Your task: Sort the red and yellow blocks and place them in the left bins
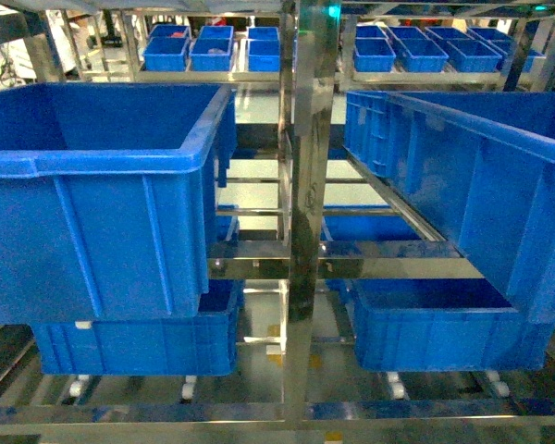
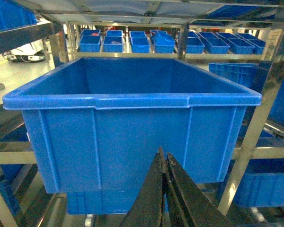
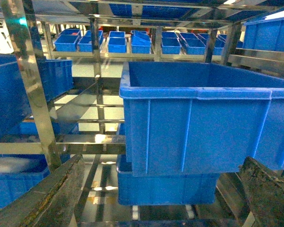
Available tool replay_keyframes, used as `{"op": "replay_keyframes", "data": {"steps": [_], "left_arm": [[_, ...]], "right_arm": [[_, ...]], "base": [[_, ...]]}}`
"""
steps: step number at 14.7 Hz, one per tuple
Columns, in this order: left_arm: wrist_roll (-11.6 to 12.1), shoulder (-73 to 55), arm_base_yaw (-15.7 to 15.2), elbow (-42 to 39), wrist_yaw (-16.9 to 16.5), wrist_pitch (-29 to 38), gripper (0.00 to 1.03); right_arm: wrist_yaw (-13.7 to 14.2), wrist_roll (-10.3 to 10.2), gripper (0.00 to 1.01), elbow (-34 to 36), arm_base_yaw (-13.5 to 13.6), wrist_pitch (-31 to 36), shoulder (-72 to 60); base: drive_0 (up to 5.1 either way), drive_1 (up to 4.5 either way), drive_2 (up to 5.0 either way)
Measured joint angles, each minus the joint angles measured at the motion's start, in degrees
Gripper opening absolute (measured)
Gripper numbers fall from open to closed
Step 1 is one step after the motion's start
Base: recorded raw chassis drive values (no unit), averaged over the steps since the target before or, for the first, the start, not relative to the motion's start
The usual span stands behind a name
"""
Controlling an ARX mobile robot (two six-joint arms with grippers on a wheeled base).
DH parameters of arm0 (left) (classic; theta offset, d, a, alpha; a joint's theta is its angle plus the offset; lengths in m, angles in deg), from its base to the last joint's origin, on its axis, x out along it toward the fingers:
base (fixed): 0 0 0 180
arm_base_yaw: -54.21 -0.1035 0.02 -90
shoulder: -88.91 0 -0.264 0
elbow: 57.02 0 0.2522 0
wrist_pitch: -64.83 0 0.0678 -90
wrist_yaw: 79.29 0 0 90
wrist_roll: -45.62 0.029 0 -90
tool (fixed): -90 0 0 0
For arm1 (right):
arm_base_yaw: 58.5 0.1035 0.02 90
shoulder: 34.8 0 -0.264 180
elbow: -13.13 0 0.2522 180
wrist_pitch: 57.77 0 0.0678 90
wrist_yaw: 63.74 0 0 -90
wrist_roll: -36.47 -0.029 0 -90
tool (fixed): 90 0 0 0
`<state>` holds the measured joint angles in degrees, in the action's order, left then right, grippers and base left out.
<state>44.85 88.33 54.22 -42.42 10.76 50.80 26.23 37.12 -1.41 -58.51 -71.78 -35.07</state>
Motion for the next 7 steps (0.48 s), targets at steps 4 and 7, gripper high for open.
{"op": "replay_keyframes", "data": {"steps": [4, 7], "left_arm": [[0.0, 0.0, 0.0, 0.0, 0.0, 0.0, 0.47], [0.0, 0.0, 0.0, 0.0, 0.0, 0.0, 0.8]], "right_arm": [[0.0, 0.0, 0.98, 0.0, 0.0, 0.0, 0.0], [0.0, 0.0, 0.98, 0.0, 0.0, 0.0, 0.0]], "base": [[0.0, 0.0, 0.0], [0.0, 0.0, 0.0]]}}
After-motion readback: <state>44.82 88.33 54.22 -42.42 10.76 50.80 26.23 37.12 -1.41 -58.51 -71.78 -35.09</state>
